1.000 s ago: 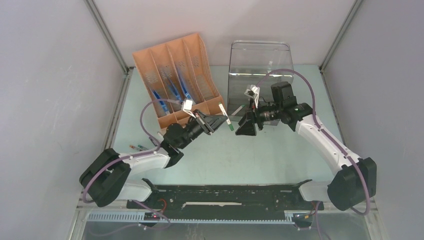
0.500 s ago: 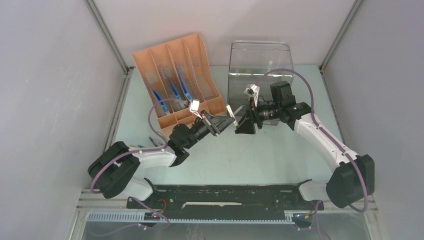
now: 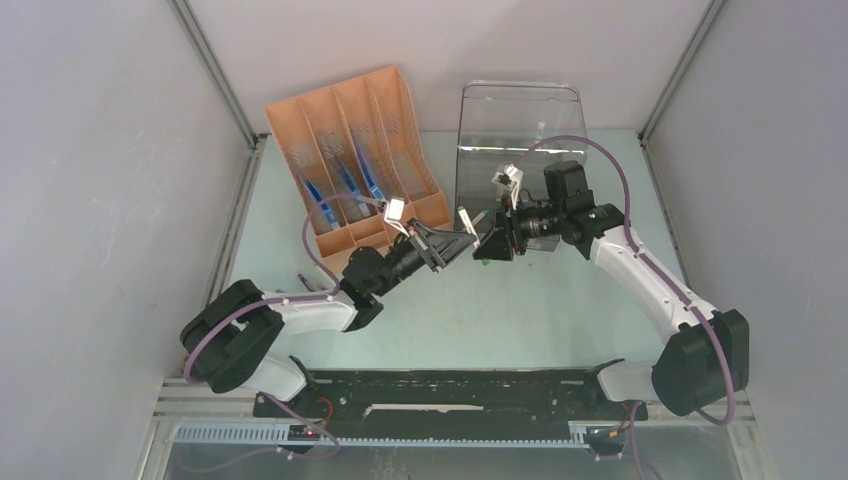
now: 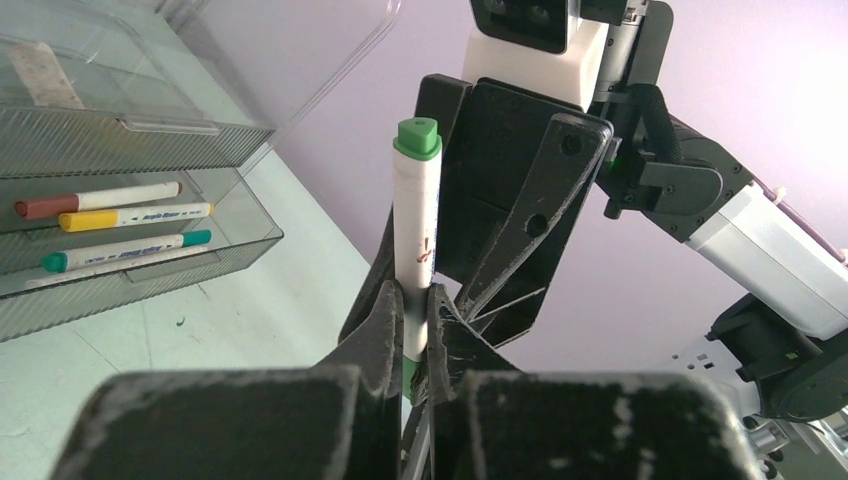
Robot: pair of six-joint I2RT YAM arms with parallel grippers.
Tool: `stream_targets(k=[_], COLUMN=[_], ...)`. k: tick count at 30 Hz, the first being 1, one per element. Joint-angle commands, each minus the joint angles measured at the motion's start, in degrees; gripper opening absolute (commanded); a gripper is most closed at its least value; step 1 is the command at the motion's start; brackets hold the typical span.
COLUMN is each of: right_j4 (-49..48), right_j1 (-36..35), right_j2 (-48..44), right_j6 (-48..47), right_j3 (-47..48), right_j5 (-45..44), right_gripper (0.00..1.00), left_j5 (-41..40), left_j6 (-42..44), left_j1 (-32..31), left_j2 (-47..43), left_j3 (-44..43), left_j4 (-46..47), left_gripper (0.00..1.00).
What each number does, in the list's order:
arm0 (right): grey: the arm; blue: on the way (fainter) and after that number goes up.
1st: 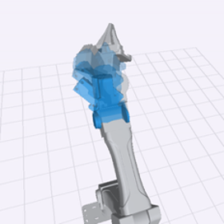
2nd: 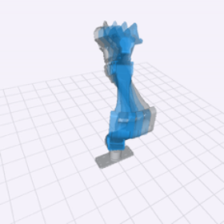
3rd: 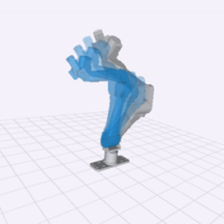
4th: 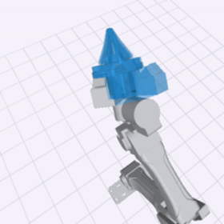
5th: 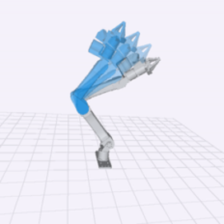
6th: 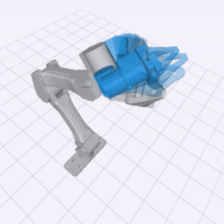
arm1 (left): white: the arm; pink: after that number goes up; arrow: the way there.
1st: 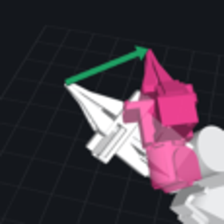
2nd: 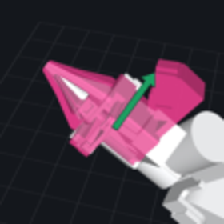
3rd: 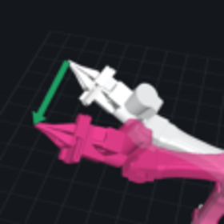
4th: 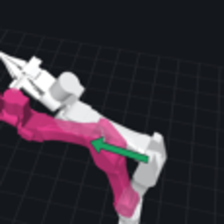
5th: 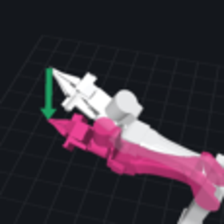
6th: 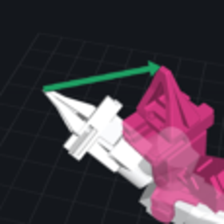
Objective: Organize the desk
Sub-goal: Place the stationery in the drawer.
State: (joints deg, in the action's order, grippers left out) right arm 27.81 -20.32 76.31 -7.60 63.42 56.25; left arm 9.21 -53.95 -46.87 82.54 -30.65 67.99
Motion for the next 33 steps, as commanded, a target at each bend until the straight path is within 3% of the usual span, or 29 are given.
stream_targets(k=[1, 5, 10, 12, 19, 23, 26, 28, 33], right_j4=[-1.3, -1.2, -0.4, 0.3, 4.2, 6.9, 6.7, 3.8, -1.7], right_j1=[0.4, 0.4, 0.4, 0.4, 0.3, -0.5, -0.6, -0.8, -2.0], right_j2=[0.2, 0.2, -0.1, -0.4, -3.4, -5.6, -6.6, -7.8, -7.7], right_j6=[0.8, 0.4, -1.3, -2.5, -11.9, -20.0, -24.0, -26.0, -27.4], right_j3=[0.2, 0.2, 0.1, 0.2, 0.2, 0.2, -0.5, -2.3, -4.6], right_j5=[0.9, 1.1, 0.9, 0.1, -8.2, -23.1, -33.4, -39.7, -53.1], right_gripper=[0.41, 0.21, 0.01, 0.0, 0.0, 0.0, 0.0, 0.0, 0.0], left_j5=[0.5, 0.3, -1.7, -3.2, -8.9, -19.6, -28.1, -33.8, -41.5], left_j6=[1.0, 1.5, 3.7, 6.2, 18.9, 25.6, 29.0, 30.0, 31.4], left_j1=[-0.5, -0.8, -0.8, -0.9, -0.8, -0.8, -0.8, -0.8, -0.8], left_j2=[0.7, 0.9, -1.7, -4.3, -14.9, -22.4, -29.2, -33.1, -42.0], left_j3=[-2.2, -2.6, -2.5, -2.7, -1.7, -1.2, 0.5, 2.2, 8.0], left_j4=[2.2, 1.1, -3.5, -8.6, -24.6, -36.9, -42.8, -45.5, -46.6], left_gripper=[0.0, 0.01, 0.2, 0.39, 0.53, 0.63, 0.8, 0.97, 1.0])
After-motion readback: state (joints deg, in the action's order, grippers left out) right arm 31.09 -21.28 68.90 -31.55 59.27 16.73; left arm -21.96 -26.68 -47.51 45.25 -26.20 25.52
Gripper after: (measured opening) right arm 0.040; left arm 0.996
